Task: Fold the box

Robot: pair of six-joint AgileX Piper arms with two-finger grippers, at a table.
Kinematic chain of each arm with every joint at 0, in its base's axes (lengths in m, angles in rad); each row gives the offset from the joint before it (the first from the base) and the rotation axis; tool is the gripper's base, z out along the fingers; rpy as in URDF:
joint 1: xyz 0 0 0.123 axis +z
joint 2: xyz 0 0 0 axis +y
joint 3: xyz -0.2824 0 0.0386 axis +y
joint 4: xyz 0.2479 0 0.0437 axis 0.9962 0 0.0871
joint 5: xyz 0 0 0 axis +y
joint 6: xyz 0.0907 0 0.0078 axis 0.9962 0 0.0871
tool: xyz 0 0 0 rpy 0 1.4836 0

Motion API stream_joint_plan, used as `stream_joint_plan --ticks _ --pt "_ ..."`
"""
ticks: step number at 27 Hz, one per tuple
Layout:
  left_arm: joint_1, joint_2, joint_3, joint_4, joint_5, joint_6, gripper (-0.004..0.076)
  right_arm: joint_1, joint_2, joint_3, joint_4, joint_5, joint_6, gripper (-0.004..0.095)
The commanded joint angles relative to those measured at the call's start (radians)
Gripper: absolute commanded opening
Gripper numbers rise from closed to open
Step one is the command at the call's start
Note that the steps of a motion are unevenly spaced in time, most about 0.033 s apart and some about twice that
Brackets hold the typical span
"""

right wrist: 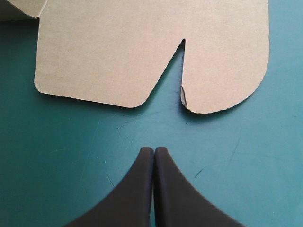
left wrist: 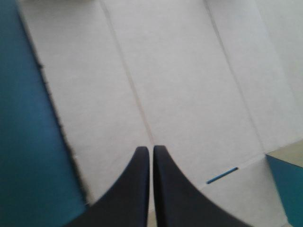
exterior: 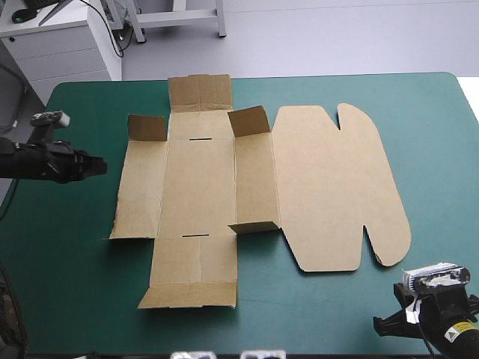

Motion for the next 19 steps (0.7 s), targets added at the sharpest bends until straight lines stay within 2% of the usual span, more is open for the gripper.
stream_joint_plan --ticks 1,6,8,11,15,16,19 --pt "0.091 -0.024 -0.007 -0.022 0.031 0.027 0.0018 0.002 0.015 -0.027 0.02 -0.058 -0.002 -0.0019" --pt "0.116 -0.024 0.098 -0.022 -0.018 0.111 0.0059 0.002 0.015 -0.027 0.02 -0.058 -0.002 -0.0019" --pt "0.116 -0.016 0.137 -0.026 -0.037 0.139 0.0127 0.002 0.015 -0.027 0.02 -0.058 -0.002 -0.0019" --pt "0.116 0.015 0.182 -0.025 -0.065 0.158 0.0272 0.002 0.015 -0.027 0.02 -0.058 -0.002 -0.0019" --pt "0.116 0.081 0.189 -0.035 -0.041 0.154 0.0481 0.002 0.015 -0.027 0.02 -0.058 -0.002 -0.0019" --pt "0.116 0.098 0.189 -0.035 -0.04 0.154 0.0511 0.002 0.015 -0.027 0.02 -0.058 -0.002 -0.0019" --pt "0.116 0.163 0.189 -0.038 -0.016 0.152 0.0515 0.002 0.015 -0.027 0.02 -0.058 -0.002 -0.0019"
